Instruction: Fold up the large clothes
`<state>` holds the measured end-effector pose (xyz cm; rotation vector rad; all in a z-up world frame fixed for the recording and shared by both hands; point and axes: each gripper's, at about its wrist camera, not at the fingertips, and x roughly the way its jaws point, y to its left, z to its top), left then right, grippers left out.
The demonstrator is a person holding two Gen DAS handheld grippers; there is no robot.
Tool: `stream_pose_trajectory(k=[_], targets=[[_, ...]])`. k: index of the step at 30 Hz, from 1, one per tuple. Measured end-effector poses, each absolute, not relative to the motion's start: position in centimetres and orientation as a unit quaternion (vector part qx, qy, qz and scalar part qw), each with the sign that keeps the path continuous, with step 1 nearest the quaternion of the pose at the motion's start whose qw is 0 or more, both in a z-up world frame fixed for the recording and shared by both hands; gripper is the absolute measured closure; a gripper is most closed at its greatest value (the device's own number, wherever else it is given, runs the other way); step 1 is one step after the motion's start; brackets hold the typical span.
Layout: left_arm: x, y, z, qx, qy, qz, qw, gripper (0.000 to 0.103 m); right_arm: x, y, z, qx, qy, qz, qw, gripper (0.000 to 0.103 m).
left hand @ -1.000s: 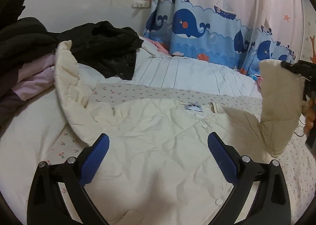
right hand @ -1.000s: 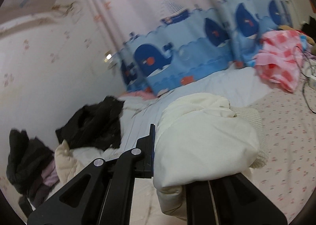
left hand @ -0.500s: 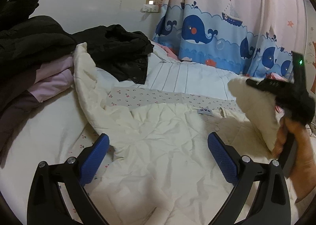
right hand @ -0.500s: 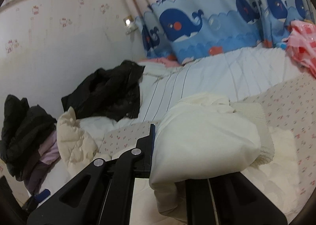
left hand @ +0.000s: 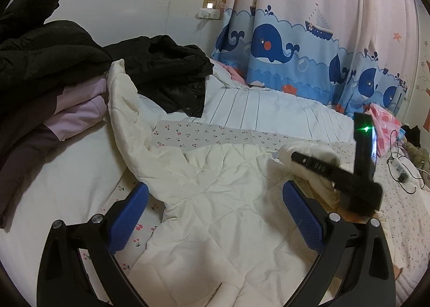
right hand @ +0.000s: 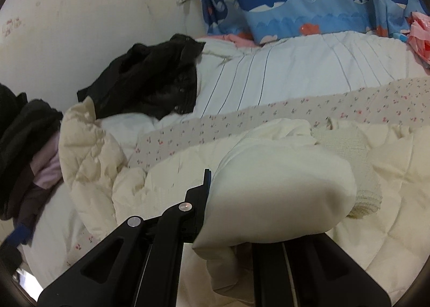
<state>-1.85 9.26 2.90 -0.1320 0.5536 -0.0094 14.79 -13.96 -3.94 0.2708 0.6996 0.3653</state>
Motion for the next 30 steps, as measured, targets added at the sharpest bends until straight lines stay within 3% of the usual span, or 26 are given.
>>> stream_pose_trajectory(k=[7, 11, 16, 19, 30], targets=[[-1.8, 9.3, 2.9, -0.065, 0.272, -0.005, 0.96, 0.007, 14.4, -12.3, -6.0, 0.094, 0.36, 0.187, 0.909, 0.093], [-1.8, 9.3, 2.9, -0.065, 0.273, -0.005, 0.96, 0.007, 14.0, -10.8, -7.1, 0.055, 0.375, 0.194, 0.905, 0.083], [-1.9, 9.3, 2.8, -0.066, 0.273, -0.005, 0.96, 0.007, 13.0, -7.5, -8.1, -0.027, 0.384, 0.211, 0.899, 0.04], [-1.8, 9.6, 2.8, -0.074, 0.276, -0.006, 0.958, 0.007, 12.3, -5.6, -8.4, -0.076, 0.383, 0.217, 0.895, 0.027], [-1.8, 10.8, 2.9, -0.095, 0.277, -0.001, 0.956, 0.007, 11.3, -5.3, -8.4, -0.08, 0.376, 0.239, 0.892, 0.019]])
